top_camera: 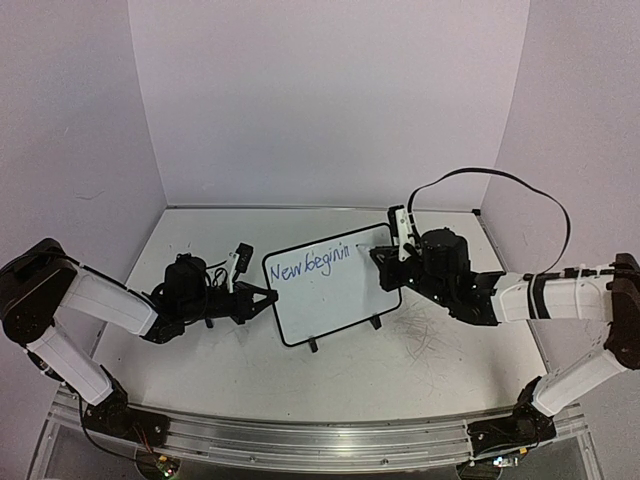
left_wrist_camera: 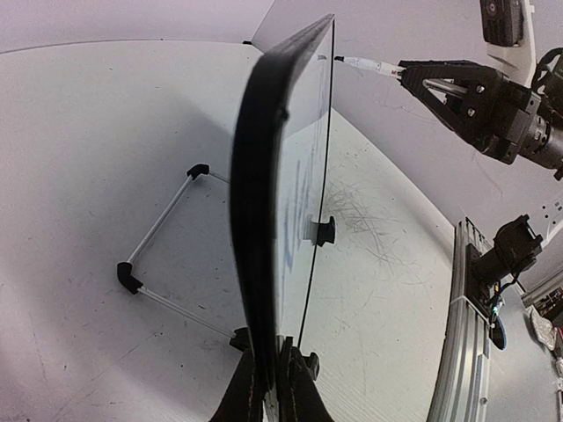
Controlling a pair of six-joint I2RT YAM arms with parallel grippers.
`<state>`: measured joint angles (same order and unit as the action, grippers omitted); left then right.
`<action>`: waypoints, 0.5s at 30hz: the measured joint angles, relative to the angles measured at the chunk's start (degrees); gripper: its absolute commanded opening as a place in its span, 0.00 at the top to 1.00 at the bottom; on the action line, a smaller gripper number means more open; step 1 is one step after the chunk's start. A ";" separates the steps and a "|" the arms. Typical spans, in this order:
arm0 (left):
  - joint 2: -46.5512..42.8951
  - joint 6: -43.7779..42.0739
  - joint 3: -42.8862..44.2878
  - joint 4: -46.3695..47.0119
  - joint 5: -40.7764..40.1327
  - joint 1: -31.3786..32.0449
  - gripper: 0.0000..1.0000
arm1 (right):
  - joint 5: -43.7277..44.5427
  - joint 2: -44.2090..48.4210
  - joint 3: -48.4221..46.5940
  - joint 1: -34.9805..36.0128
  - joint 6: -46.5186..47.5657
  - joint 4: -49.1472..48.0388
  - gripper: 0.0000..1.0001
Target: Write a sentence on the whiteboard
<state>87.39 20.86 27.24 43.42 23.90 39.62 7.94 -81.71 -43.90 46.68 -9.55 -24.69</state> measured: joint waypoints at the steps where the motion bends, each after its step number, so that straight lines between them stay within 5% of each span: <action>1: 0.00 -0.01 0.00 0.00 0.00 0.00 1.00 | 0.00 -0.18 -0.01 0.00 0.00 -0.04 1.00; 15: -0.02 0.07 0.00 -0.11 -0.07 0.00 1.00 | 0.05 -1.87 -0.37 0.00 0.07 -0.62 1.00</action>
<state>87.37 20.93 27.24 43.31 23.83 39.62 8.00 -83.58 -44.27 46.68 -9.48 -25.31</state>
